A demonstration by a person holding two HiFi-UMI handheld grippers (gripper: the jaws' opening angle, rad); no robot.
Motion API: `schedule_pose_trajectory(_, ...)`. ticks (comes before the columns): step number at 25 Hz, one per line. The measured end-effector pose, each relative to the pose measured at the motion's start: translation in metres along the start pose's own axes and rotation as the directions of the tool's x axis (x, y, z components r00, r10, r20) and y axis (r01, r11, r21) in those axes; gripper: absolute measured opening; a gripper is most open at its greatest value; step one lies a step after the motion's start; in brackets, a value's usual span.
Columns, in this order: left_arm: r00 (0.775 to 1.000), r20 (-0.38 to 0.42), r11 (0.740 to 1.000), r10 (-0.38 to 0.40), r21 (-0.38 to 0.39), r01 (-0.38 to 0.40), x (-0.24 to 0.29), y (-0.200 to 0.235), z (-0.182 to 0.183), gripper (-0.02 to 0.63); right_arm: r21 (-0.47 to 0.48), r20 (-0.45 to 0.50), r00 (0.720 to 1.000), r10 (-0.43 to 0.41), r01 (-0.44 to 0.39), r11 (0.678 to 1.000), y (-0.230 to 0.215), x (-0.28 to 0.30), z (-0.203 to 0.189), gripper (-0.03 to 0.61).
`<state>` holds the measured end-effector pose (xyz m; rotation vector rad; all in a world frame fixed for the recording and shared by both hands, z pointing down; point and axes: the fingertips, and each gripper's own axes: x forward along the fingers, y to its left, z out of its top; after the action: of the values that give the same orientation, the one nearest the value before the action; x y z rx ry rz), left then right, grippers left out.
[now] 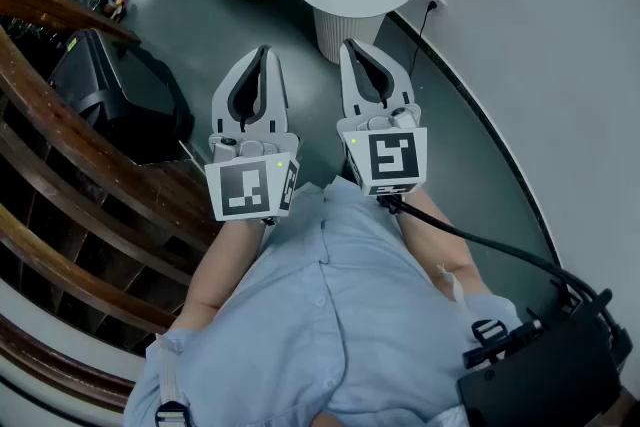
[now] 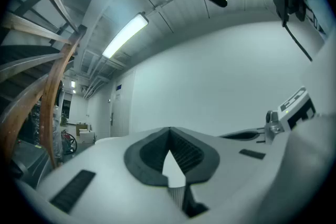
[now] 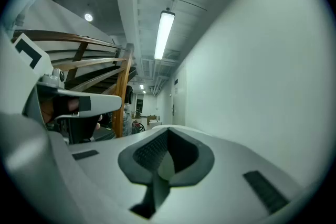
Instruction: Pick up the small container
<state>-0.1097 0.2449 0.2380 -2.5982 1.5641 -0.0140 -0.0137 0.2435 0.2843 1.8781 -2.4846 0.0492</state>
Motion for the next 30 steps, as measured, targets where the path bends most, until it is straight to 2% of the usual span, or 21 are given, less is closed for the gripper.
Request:
schedule_pose_trajectory(10, 1.0, -0.012, 1.0, 0.01, 0.011, -0.01, 0.025, -0.01, -0.007, -0.002, 0.01, 0.001, 1.0, 0.011, -0.011, 1.0, -0.025, 0.011, -0.006, 0.0)
schedule_pose_trajectory(14, 1.0, -0.014, 1.0, 0.022, 0.022, -0.022, 0.033, -0.017, -0.008, -0.002, -0.006, 0.096, 0.995, 0.005, -0.005, 1.0, -0.036, 0.013, 0.007, 0.002)
schedule_pose_trajectory(19, 0.998, -0.01, 0.997, 0.065, 0.045, -0.064, 0.041, -0.024, -0.006, -0.002, 0.005, 0.026, 0.999, 0.02, -0.02, 1.0, -0.055, 0.013, -0.007, 0.002)
schedule_pose_trajectory(30, 0.993, -0.068, 0.995, 0.099, 0.028, -0.097, 0.059, -0.018, -0.029, -0.002, 0.02, -0.027, 0.999, 0.025, -0.025, 0.999, -0.076, 0.039, -0.027, 0.002)
